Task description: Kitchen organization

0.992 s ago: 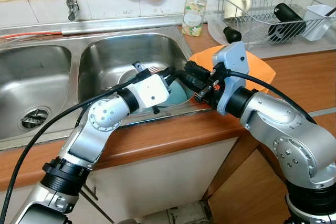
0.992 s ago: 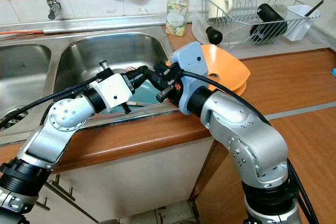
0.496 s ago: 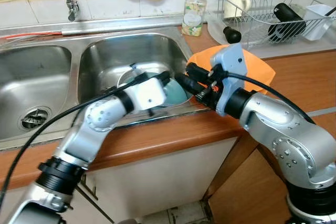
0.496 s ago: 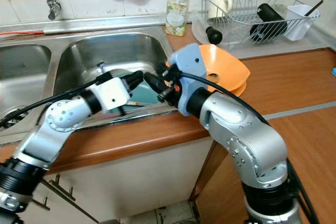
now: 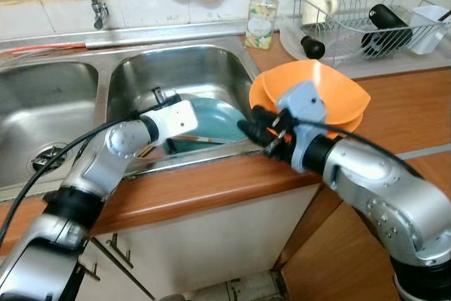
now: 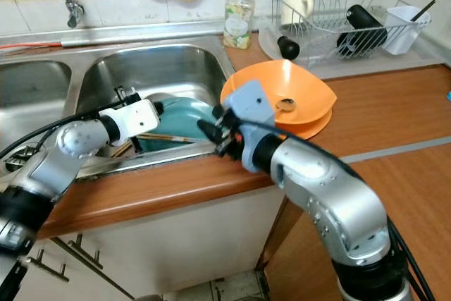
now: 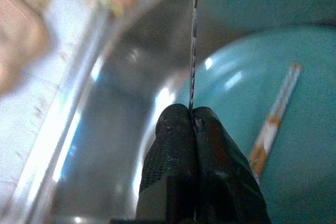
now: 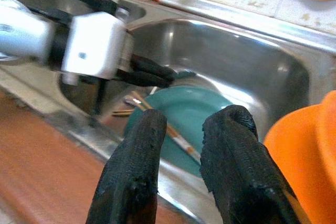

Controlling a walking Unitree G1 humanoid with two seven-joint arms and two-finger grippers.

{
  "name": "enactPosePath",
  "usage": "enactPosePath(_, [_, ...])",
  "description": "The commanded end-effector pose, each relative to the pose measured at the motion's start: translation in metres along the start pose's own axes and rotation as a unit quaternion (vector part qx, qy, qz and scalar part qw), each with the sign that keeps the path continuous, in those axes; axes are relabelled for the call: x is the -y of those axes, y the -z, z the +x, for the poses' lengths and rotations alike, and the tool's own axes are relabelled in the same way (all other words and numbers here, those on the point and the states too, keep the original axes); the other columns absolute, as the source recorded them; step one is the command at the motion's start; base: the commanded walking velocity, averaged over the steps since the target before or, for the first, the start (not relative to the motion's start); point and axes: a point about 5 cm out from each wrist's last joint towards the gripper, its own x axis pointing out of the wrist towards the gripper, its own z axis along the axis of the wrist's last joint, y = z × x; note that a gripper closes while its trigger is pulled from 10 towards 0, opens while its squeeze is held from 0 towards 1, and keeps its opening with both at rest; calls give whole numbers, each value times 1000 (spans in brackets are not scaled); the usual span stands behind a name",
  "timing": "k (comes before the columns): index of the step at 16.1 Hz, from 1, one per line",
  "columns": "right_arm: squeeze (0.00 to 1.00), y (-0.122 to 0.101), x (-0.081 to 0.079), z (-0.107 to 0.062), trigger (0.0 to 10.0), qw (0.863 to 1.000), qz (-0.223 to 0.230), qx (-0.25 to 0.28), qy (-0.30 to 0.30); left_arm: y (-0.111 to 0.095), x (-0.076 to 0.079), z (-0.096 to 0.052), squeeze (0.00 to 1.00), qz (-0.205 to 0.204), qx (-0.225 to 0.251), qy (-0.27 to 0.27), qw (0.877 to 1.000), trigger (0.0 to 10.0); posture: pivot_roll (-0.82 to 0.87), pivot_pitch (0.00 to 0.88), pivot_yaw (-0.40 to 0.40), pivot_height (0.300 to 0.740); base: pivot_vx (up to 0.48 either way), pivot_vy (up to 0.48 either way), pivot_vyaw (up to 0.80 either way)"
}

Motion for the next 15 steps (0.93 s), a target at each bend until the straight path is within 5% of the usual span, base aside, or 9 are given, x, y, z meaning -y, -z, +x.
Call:
enactPosePath(1, [0,-1,-2,-1,10000,1000,-8,-2,-2,5,3,9,0,0,-26,18,999,10000,-46,0,44,740,0,0,0])
enactPosePath(4, [0,-1,-2,-1,10000,1000,-9,1,8,16,4,17,0,-10,-66,28,997,10000,-54,0,51,740,0,0,0])
enactPosePath(5, [0,-2,-1,-2,10000,1000,-8,4,13,17,2,18,1000,-13,-73,32,997,10000,-55,0,53,740,0,0,0])
enactPosePath(13, [0,-13,6,-4,10000,998,-6,48,50,22,-2,21,1000,-27,-83,48,995,10000,-55,0,53,740,0,0,0])
enactPosePath(14, [1000,-24,12,-7,10000,993,1,93,79,19,-9,19,1000,-51,-56,11,997,10000,-56,0,53,740,0,0,0])
enactPosePath(15, [1000,-28,15,-9,10000,990,1,107,93,17,-12,18,1000,-69,-41,-9,997,10000,-59,0,49,740,0,0,0])
